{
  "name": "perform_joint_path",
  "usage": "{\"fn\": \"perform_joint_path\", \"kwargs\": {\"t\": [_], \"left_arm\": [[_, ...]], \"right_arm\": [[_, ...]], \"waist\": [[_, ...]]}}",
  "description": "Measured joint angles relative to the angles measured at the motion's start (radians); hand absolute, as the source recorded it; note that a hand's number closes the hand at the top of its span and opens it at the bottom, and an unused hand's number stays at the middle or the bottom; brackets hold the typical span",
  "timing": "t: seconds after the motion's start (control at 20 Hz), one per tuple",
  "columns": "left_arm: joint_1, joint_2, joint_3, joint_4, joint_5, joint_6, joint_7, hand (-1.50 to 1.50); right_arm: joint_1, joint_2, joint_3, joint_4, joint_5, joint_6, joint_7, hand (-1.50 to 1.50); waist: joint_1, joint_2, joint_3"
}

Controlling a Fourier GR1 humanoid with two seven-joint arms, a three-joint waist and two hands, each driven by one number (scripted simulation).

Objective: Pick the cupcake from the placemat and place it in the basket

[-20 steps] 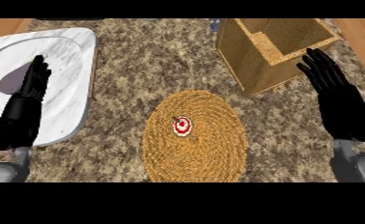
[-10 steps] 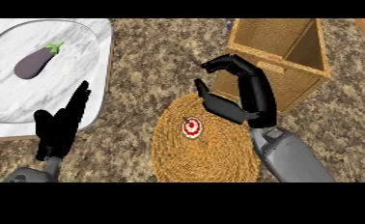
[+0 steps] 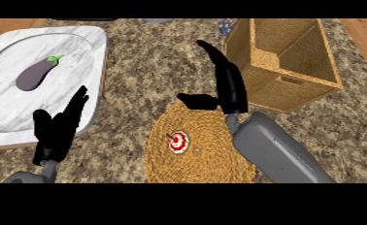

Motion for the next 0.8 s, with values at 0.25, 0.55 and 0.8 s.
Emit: {"fn": "perform_joint_path", "kwargs": {"t": [0.25, 0.55, 0.8], "left_arm": [[0.024, 0.006, 0.01, 0.004, 0.003, 0.002, 0.013, 0.0], [0.05, 0.013, 0.026, 0.0, 0.012, -0.005, 0.016, 0.0], [0.067, 0.01, 0.035, -0.014, 0.017, -0.007, 0.017, 0.0]], "right_arm": [[-0.147, -0.078, 0.053, 0.056, 0.121, 0.129, 0.259, -1.5], [-0.334, -0.117, 0.085, 0.017, 0.117, 0.418, 0.559, -1.5], [-0.439, -0.103, 0.085, -0.042, 0.002, 0.65, 0.745, -1.5]], "waist": [[-0.029, -0.018, 0.0], [-0.053, -0.027, 0.006], [-0.062, -0.025, 0.01]]}}
